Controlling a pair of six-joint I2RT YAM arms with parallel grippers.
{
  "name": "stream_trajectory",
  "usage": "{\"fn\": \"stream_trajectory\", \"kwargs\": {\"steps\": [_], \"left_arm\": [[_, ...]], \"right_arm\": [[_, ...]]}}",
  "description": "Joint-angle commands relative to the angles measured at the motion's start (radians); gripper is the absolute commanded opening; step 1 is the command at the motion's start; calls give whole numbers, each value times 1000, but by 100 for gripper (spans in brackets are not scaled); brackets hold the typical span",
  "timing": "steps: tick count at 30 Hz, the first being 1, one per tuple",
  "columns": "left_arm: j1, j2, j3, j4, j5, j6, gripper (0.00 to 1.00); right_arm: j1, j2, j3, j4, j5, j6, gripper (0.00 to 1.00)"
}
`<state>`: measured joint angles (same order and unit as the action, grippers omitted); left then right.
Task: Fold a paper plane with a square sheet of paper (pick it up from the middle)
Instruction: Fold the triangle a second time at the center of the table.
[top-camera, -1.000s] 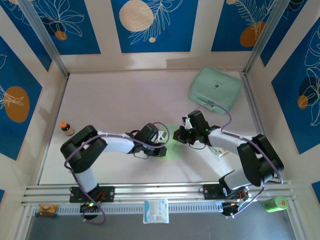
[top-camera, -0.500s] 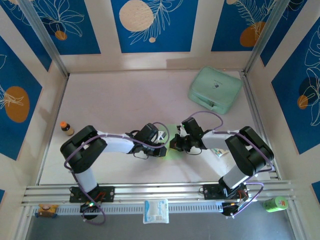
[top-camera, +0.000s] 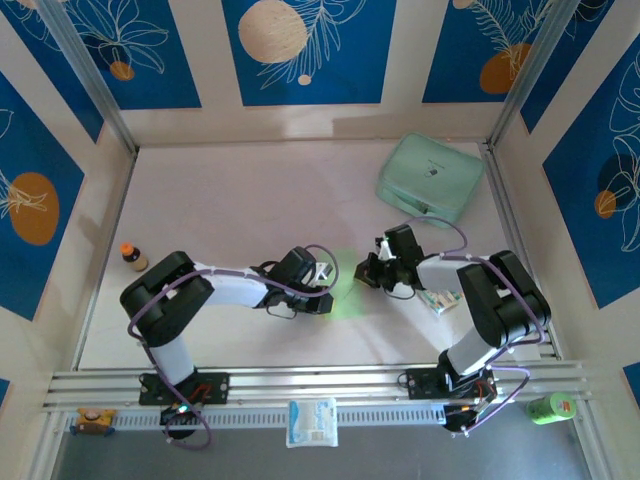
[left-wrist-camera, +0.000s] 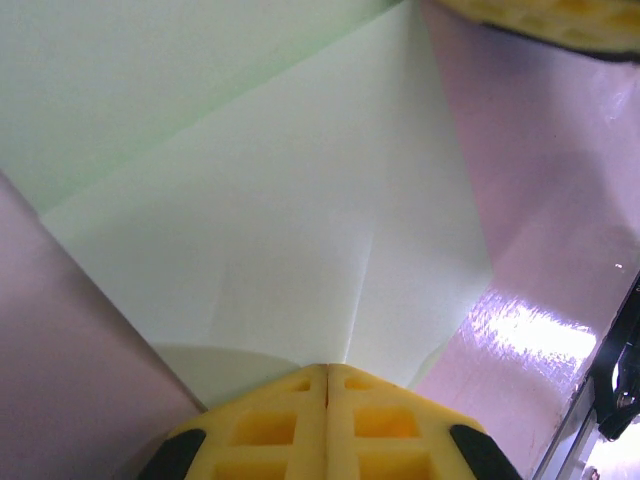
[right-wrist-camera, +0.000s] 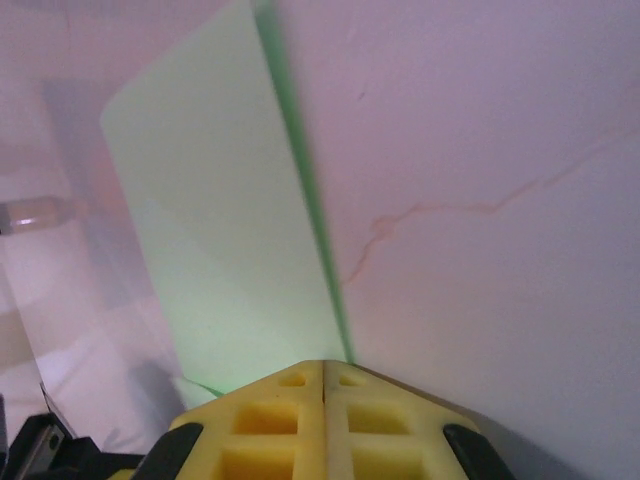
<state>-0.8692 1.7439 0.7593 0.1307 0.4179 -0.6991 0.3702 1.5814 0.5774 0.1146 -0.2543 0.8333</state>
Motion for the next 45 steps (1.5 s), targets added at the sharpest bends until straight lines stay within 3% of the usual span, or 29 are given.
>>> {"fn": "stream_trajectory", "kwargs": {"steps": [1, 8, 21, 29, 39, 45], "left_arm": [[-7, 23, -48, -144, -34, 12, 0], [-6, 17, -37, -146, -31, 13, 0], [-5, -4, -11, -157, -15, 17, 0], [2, -54, 98, -190, 32, 36, 0], [8, 97, 233, -161, 84, 38, 0], [8, 152, 188, -133, 61, 20, 0]], "right_arm": [[-12, -60, -5, -7, -17, -23, 2], [47, -119, -16, -5, -104, 8, 3], [65, 28, -16, -90, -15, -24, 0], [70, 24, -14, -105, -2, -23, 0], [73, 37, -9, -111, 0, -19, 0], [73, 32, -15, -115, 4, -20, 0]]}}
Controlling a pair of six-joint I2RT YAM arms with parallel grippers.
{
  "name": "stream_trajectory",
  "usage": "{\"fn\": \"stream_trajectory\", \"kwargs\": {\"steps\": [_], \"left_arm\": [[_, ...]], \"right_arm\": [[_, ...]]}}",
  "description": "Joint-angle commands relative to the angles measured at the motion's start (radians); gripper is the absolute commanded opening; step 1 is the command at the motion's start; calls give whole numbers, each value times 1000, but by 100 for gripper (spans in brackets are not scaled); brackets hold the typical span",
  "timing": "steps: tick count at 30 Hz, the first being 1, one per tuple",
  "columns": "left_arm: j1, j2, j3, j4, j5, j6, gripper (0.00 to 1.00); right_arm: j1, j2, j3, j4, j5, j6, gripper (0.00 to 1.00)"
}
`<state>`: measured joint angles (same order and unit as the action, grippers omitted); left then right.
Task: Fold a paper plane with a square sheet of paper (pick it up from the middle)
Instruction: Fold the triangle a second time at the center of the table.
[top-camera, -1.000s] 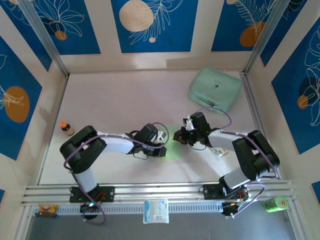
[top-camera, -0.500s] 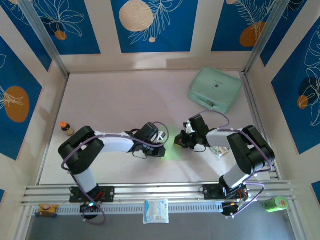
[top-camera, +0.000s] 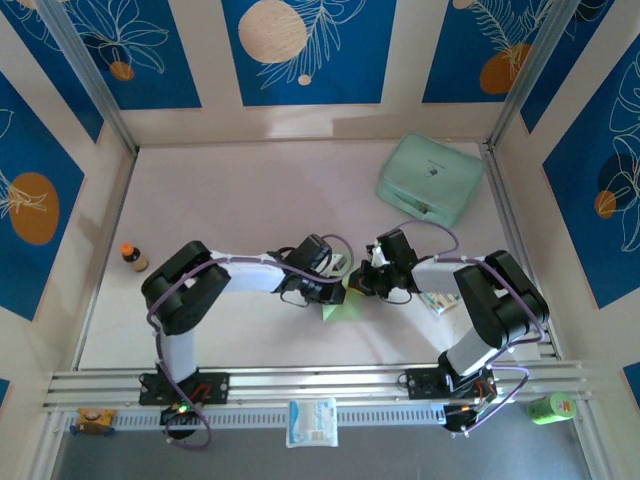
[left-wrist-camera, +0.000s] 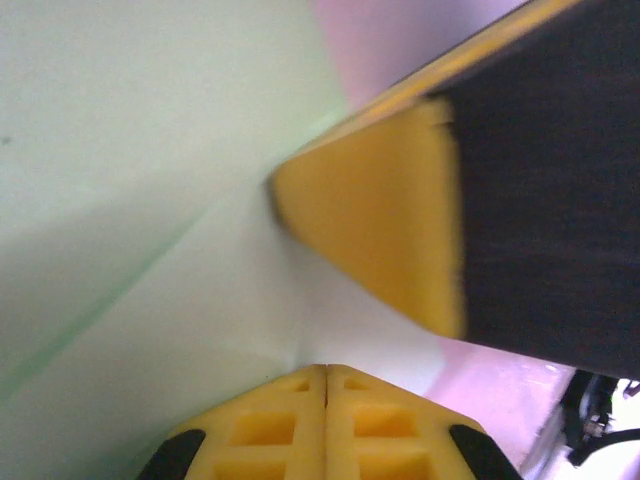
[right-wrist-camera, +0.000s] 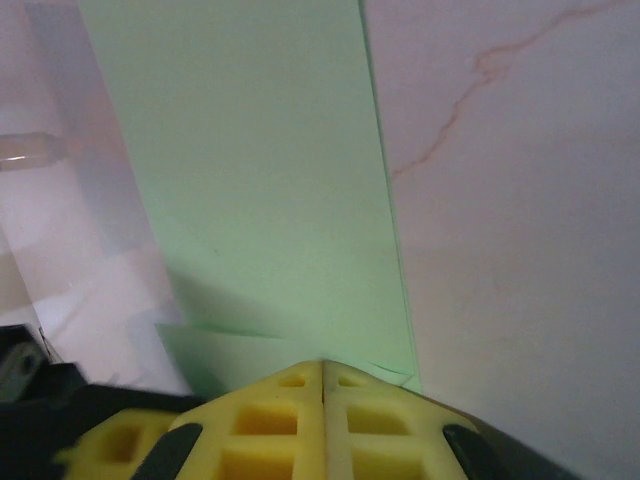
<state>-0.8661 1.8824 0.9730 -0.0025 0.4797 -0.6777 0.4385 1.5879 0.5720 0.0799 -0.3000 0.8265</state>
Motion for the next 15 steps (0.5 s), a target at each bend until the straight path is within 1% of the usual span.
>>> {"fn": "stream_trajectory", "kwargs": {"steps": [1, 5, 10, 15], "left_arm": [[6, 13, -39, 7, -1, -6, 0], [4, -4, -90, 39, -4, -21, 0], [6, -12, -87, 36, 0, -6, 0], [5, -4, -83, 39, 7, -2, 0]], "right_arm": [[5, 25, -9, -80, 51, -12, 0], [5, 22, -9, -81, 53, -13, 0], [1, 13, 1, -80, 36, -15, 0], [0, -60, 27, -85, -11, -24, 2]]}}
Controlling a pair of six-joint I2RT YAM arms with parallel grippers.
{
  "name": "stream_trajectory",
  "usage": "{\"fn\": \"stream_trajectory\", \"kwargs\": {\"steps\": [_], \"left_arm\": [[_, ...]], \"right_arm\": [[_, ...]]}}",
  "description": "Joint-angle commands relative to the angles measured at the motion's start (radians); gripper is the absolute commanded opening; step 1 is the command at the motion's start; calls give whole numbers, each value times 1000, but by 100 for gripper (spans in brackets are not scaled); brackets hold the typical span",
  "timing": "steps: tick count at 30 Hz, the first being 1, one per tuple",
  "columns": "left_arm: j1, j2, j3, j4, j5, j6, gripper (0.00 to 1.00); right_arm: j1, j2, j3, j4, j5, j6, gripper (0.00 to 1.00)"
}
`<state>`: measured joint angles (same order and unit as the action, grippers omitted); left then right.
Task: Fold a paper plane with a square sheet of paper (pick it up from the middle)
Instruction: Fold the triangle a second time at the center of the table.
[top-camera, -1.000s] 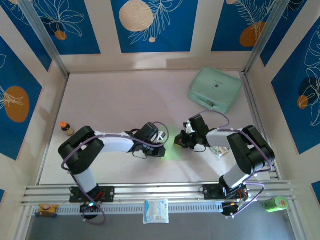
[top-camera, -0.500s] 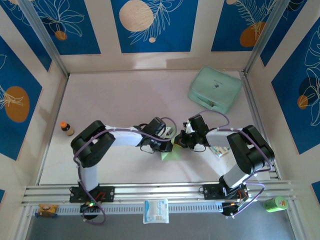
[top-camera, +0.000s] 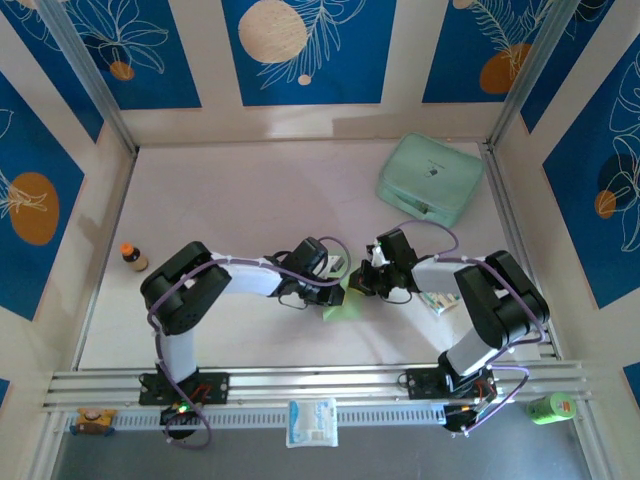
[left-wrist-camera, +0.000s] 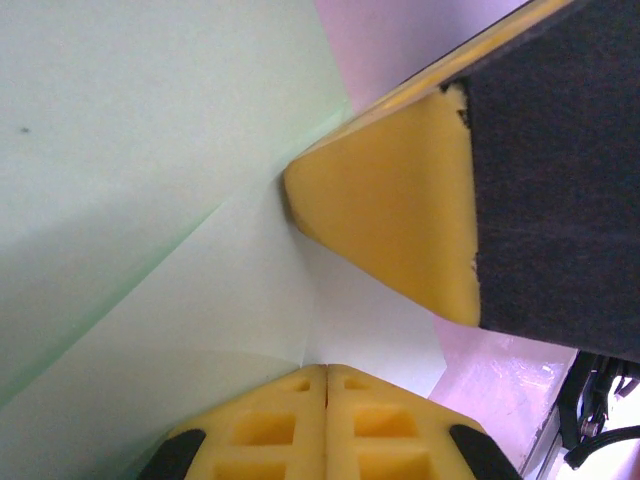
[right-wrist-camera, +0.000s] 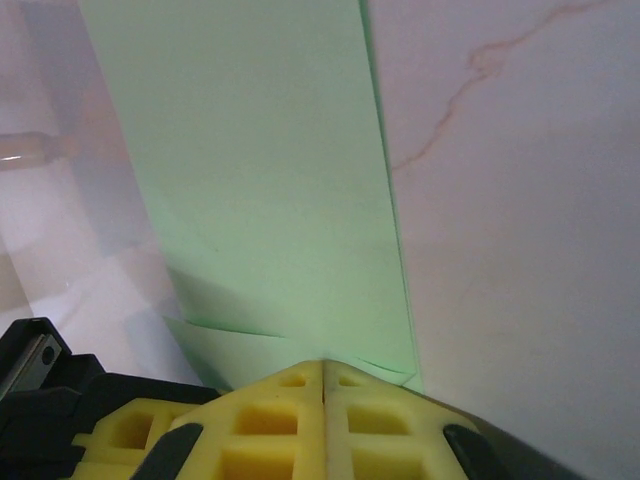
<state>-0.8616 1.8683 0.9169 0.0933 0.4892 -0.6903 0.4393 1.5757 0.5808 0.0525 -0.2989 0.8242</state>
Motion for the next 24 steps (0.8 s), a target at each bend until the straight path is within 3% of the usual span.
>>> {"fn": "stream_trajectory", "kwargs": {"steps": [1, 5, 14, 24], "left_arm": [[1, 8, -27, -56, -4, 11, 0], [0, 11, -30, -50, -5, 10, 0], [1, -12, -33, -59, -2, 10, 0], [1, -86, -97, -75, 12, 16, 0]], "right_arm": [[-1, -59, 21, -52, -26, -25, 2], [19, -53, 18, 2, -92, -7, 3], [28, 59, -41, 19, 1, 52, 0], [14, 56, -47, 8, 23, 46, 0]]}}
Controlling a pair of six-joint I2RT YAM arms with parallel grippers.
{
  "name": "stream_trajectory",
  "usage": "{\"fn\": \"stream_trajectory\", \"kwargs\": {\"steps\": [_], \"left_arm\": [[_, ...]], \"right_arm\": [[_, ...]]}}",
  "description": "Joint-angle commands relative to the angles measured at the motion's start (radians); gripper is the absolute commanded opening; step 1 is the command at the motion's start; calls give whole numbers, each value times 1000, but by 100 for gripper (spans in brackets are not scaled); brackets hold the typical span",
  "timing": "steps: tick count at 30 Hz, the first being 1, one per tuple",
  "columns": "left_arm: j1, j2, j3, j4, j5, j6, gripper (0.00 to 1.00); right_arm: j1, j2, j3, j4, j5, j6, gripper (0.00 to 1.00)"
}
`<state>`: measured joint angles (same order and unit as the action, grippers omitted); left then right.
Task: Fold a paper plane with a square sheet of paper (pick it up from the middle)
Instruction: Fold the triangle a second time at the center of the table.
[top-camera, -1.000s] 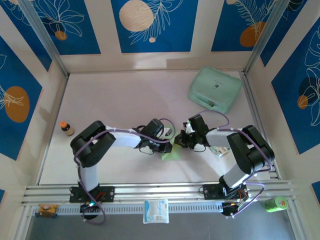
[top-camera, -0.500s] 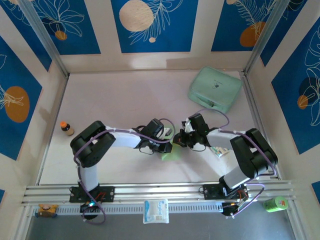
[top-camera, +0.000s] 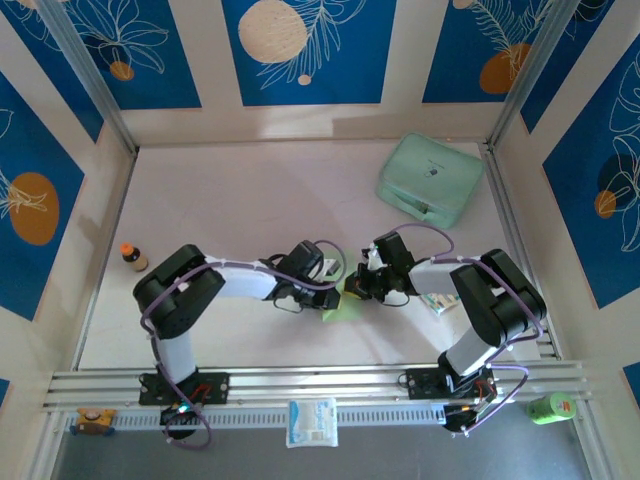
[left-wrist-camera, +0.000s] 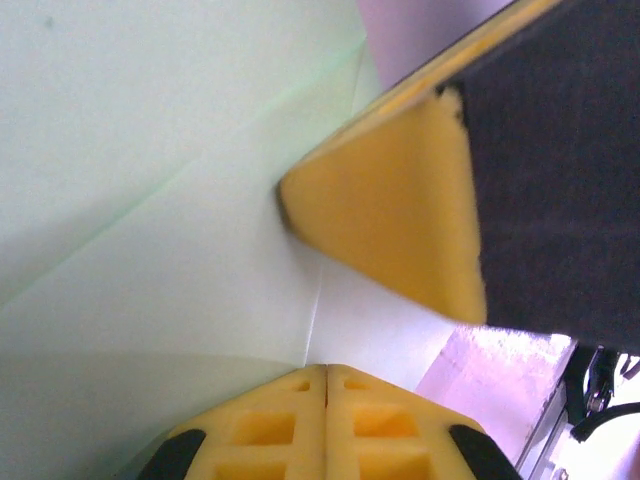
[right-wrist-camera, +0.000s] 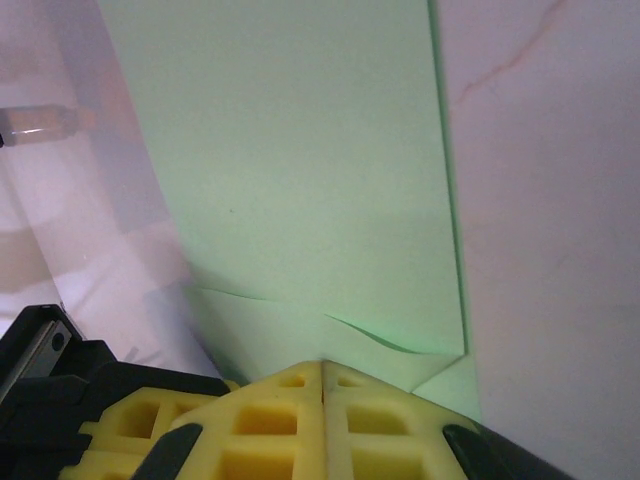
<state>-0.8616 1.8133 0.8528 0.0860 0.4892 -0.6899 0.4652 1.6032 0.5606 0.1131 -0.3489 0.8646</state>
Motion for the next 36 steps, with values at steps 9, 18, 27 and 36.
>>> {"fn": "stream_trajectory", "kwargs": {"steps": [9, 18, 27, 36], "left_arm": [[-2, -74, -77, -106, 13, 35, 0], [-10, -119, -119, -179, -11, 76, 0], [-17, -207, -161, -180, -15, 81, 0], [-7, -300, -138, -50, -95, 41, 1]], "right_arm": [[-12, 22, -20, -64, 76, 5, 0], [-13, 14, -13, -76, 79, 4, 0], [-11, 9, -3, -82, 72, 5, 0], [-8, 1, 5, -83, 67, 5, 0]]}}
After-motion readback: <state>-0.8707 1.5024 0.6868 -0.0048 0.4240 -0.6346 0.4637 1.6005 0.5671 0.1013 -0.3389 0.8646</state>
